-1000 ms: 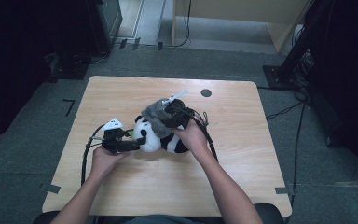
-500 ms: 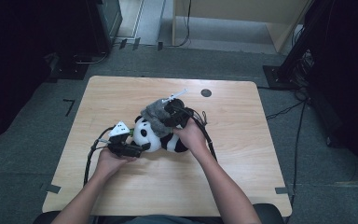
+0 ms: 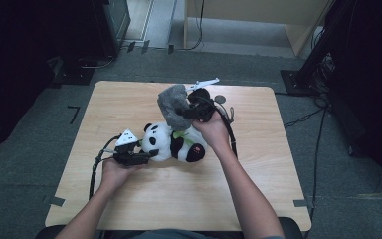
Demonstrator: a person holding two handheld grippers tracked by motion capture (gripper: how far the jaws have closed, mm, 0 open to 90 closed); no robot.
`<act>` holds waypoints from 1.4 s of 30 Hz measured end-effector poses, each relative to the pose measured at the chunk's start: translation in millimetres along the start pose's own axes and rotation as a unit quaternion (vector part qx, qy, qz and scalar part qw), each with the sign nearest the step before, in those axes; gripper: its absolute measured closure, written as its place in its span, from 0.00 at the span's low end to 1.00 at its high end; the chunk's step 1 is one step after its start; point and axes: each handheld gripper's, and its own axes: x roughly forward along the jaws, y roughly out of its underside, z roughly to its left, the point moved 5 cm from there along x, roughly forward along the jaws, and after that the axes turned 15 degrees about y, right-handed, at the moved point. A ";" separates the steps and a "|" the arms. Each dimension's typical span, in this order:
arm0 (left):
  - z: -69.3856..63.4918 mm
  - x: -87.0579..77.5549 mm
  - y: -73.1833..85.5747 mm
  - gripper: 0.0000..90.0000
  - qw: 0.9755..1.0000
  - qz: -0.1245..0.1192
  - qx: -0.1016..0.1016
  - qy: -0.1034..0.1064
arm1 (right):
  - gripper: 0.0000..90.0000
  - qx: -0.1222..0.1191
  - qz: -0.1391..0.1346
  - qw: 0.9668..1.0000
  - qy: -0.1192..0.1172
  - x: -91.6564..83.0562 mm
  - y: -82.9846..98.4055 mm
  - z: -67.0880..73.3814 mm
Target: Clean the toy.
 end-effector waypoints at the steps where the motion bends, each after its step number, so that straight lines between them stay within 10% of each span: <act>1: -0.1 0.0 -0.1 0.39 1.000 0.001 0.000 0.000 | 0.86 -0.001 -0.003 1.000 0.005 -3.6 -1.6 -4.1; 14: -1.1 -0.3 0.1 0.40 1.000 0.010 0.003 -0.001 | 0.88 -0.052 0.077 0.994 -0.049 27.9 43.7 20.8; 32: 0.1 -1.2 -1.5 0.42 1.000 0.005 -0.010 0.001 | 0.87 -0.063 0.064 0.993 0.078 19.3 38.9 -27.5; 42: 0.1 -1.4 -1.6 0.42 1.000 0.006 -0.011 0.001 | 0.88 -0.046 0.021 0.999 0.006 -11.5 25.0 -4.9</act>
